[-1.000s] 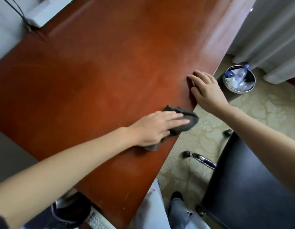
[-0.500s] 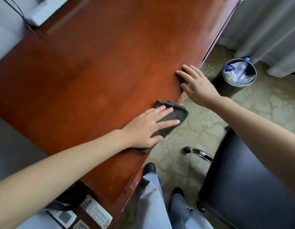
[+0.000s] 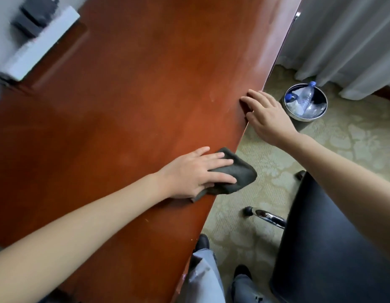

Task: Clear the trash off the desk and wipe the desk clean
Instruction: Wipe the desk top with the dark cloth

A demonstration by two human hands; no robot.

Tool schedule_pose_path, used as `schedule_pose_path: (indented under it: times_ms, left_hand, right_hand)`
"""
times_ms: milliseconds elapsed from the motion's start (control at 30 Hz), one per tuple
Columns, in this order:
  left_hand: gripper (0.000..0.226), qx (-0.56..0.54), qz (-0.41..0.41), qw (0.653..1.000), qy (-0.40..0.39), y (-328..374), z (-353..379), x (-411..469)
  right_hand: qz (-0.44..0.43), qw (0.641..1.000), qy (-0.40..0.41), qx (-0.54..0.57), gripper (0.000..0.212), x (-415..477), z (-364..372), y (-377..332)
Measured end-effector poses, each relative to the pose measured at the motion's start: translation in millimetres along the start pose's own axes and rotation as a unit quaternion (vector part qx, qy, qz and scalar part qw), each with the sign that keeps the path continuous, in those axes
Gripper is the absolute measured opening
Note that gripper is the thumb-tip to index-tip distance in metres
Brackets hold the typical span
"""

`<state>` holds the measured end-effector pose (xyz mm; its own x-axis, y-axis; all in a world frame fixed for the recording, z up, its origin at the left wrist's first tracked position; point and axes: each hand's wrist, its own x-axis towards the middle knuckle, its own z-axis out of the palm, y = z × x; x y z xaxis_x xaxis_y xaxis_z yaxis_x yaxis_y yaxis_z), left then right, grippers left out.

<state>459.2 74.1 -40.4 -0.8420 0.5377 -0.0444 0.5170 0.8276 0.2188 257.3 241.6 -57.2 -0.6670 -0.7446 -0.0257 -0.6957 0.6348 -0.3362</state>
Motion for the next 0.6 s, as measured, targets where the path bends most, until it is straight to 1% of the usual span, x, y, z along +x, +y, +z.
schedule_pose_path:
  times_ms: [133,233,300,333,367,433,467,500,533,600]
  left_hand:
    - [0.047,-0.005,-0.025,1.000,-0.001,-39.9,-8.5,26.7]
    - [0.048,-0.003,-0.035,0.999,-0.006,-59.4,-15.7,50.9]
    - [0.045,-0.011,-0.047,0.999,0.004,-68.6,-20.5,65.7]
    - [0.043,-0.025,-0.048,0.998,0.013,-69.8,-23.2,71.4]
    - [0.042,-0.048,-0.045,0.997,0.027,-69.0,-25.8,75.2]
    - [0.038,-0.105,-0.038,0.991,0.073,-63.1,-33.7,79.1]
    - [0.037,-0.130,-0.037,0.986,0.101,-59.6,-40.4,80.6]
    - [0.036,-0.150,-0.037,0.979,0.133,-57.3,-49.4,82.6]
    - [0.034,-0.166,-0.038,0.971,0.169,-56.8,-60.0,85.2]
    - [0.030,-0.185,-0.036,0.953,0.236,-57.6,-85.1,91.9]
  right_hand:
    - [-0.006,0.999,0.028,0.023,0.052,7.8,2.0,4.1]
    - [-0.005,0.996,0.042,0.073,0.042,10.8,-1.4,6.2]
    - [0.024,0.990,0.057,0.129,0.038,12.7,-8.4,5.4]
    - [0.058,0.980,0.063,0.180,0.035,12.5,-15.3,3.1]
    - [0.102,0.962,0.056,0.248,0.032,9.9,-24.4,-1.8]
    - [0.167,0.908,-0.002,0.383,0.029,2.7,-44.1,-12.4]
    - [0.181,0.890,-0.045,0.417,0.030,-2.5,-54.2,-18.2]
    - [0.181,0.882,-0.082,0.427,0.031,-6.6,-62.4,-22.4]
    - [0.177,0.876,-0.098,0.438,0.031,-9.8,-68.9,-25.4]
    - [0.188,0.852,-0.092,0.480,0.030,-12.1,-84.8,-31.0]
